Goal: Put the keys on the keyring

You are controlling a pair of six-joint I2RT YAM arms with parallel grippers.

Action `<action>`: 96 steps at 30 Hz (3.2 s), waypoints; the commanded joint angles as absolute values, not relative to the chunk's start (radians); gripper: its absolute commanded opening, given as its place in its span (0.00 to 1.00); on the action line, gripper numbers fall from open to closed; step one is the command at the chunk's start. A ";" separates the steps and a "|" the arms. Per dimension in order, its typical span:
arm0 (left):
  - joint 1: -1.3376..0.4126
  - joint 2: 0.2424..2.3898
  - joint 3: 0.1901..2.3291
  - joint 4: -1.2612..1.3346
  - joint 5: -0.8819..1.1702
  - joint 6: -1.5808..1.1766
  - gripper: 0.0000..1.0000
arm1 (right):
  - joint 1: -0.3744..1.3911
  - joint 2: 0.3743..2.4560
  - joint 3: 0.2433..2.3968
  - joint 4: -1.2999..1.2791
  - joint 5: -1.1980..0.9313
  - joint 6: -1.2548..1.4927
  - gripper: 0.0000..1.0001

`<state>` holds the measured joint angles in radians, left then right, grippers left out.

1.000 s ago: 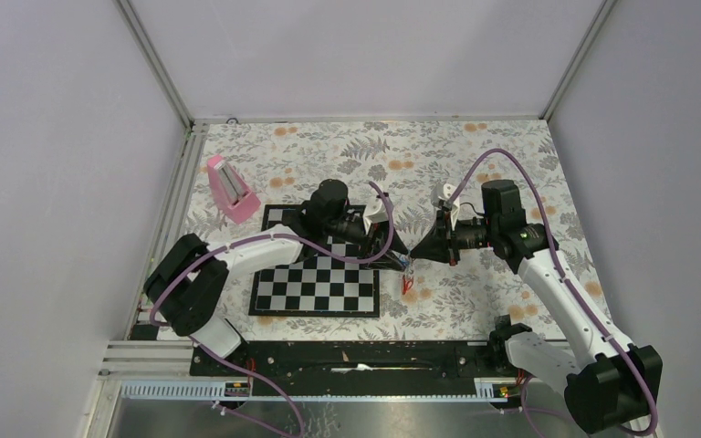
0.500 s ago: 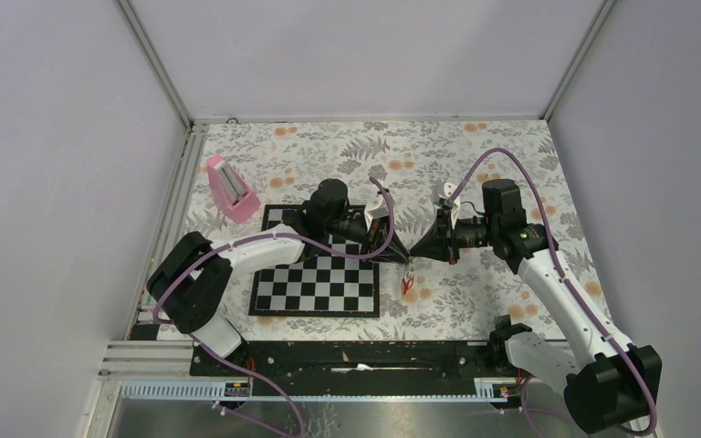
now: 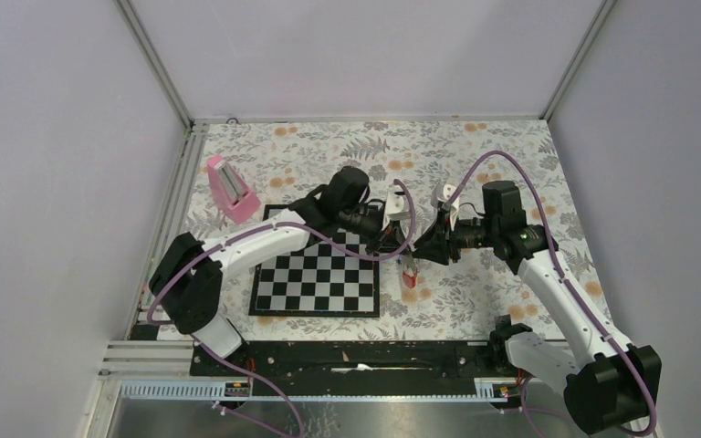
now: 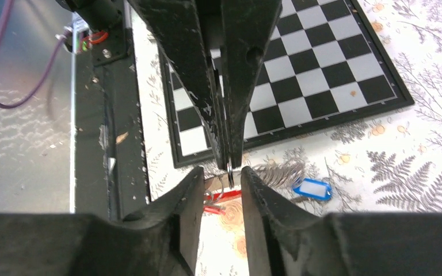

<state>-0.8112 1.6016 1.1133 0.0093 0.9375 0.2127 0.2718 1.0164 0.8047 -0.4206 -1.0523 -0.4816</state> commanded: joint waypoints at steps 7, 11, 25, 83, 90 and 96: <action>-0.888 1.610 1.394 -0.590 0.583 0.595 0.00 | 0.268 1.000 0.791 -0.395 -1.042 -0.583 0.50; -0.910 1.611 1.407 -0.597 0.567 0.593 0.00 | 0.269 1.010 0.784 -0.361 -1.069 -0.575 0.50; -0.929 1.627 1.429 -0.583 0.635 0.535 0.00 | 0.270 1.041 0.667 -0.149 -1.190 -0.451 0.50; -0.742 1.916 1.440 -0.297 0.663 0.379 0.65 | 0.226 0.838 0.866 -0.840 -0.869 -0.694 0.00; -0.744 2.131 1.637 -0.407 0.644 0.435 0.58 | 0.225 0.805 0.829 -0.859 -0.847 -0.700 0.00; -0.743 2.217 1.699 -0.460 0.681 0.425 0.58 | 0.226 0.807 0.822 -0.856 -0.854 -0.711 0.00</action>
